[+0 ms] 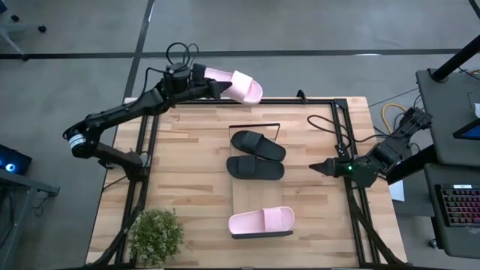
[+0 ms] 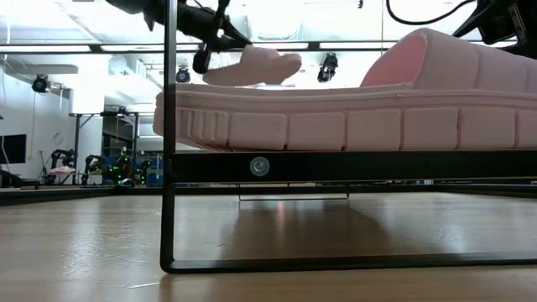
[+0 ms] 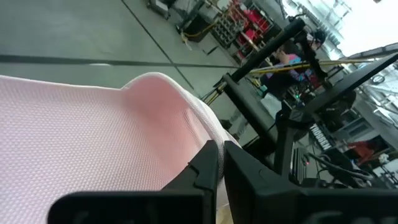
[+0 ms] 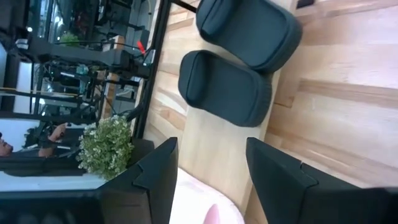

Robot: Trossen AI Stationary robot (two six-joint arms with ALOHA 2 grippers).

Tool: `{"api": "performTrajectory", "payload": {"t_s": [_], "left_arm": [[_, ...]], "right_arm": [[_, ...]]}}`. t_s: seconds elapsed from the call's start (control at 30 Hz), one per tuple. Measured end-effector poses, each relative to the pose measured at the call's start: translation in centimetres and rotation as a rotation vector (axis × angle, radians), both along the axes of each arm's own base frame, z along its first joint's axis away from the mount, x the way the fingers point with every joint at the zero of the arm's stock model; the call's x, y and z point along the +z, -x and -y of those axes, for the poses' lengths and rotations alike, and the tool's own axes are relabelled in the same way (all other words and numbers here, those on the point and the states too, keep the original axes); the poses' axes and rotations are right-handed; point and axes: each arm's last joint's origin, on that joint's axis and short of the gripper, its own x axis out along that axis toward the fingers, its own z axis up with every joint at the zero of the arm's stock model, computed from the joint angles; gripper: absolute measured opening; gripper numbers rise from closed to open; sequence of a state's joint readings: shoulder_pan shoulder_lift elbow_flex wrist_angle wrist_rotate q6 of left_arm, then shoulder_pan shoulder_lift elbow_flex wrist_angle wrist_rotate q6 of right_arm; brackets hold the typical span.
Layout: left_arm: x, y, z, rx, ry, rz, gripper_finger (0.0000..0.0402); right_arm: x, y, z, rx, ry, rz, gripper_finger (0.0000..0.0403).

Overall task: Pick and place slides into the shelf
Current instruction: Put the pink slide on the shelf

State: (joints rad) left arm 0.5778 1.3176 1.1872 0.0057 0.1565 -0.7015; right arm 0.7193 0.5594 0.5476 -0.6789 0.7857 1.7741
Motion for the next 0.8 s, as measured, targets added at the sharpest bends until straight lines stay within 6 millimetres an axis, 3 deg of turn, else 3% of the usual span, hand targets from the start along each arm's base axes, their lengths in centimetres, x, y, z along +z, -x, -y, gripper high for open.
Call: {"api": "performTrajectory", "payload": {"t_s": [0.2,0.6,0.8], "left_arm": [[1.1,-0.1,2.8,0.004,-0.014,0.03,0.0],[1.2,-2.0,8.2,0.031,0.0,0.04,0.0],[1.5,-2.3,11.1,0.05,0.009,0.059,0.0]], "right_arm": [[-0.2,0.6,0.5,0.004,0.014,-0.03,0.0143],[-0.4,0.9,0.7,0.026,0.031,-0.06,0.0016],[-0.4,1.2,1.0,0.032,0.047,-0.068,0.0009]]}}
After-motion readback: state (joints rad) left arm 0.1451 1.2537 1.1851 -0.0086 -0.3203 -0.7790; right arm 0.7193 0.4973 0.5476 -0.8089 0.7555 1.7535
